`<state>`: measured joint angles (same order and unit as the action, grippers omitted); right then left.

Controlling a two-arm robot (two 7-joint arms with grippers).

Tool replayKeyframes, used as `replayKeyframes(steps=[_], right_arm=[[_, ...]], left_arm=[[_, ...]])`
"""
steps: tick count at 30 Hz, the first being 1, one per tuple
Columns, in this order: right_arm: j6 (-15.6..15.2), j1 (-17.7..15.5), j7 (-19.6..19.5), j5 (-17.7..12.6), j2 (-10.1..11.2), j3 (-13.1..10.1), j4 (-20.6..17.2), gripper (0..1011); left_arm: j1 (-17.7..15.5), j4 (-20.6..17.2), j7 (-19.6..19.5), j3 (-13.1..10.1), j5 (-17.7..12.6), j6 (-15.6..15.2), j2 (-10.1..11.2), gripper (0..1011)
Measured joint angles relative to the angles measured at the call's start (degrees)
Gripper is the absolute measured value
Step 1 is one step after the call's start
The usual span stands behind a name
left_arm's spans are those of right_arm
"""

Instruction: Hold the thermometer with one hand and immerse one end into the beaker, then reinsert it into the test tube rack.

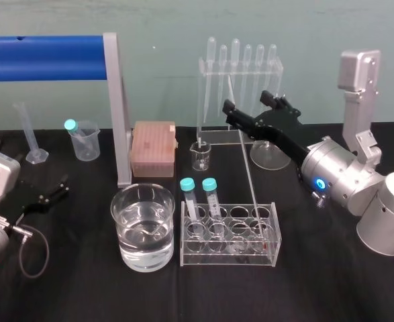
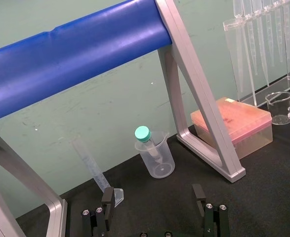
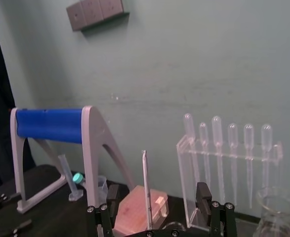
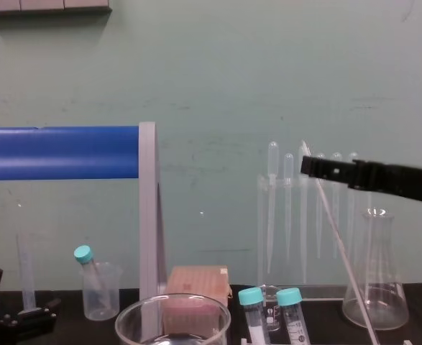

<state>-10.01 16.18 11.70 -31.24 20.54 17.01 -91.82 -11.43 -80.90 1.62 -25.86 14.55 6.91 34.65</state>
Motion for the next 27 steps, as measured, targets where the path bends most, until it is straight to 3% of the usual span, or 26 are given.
replayKeyframes(steps=[10, 27], right_arm=[[-3.35, 1.7, 2.05, 0.08, -0.08, 0.98, 1.99, 1003], [-4.77, 3.24, 2.21, -0.14, -1.17, 1.58, 4.84, 1003]], left_arm=[[0.0, 0.0, 0.0, 0.0, 0.0, 0.0, 0.0, 1008], [0.0, 0.0, 0.0, 0.0, 0.0, 0.0, 0.0, 1008]])
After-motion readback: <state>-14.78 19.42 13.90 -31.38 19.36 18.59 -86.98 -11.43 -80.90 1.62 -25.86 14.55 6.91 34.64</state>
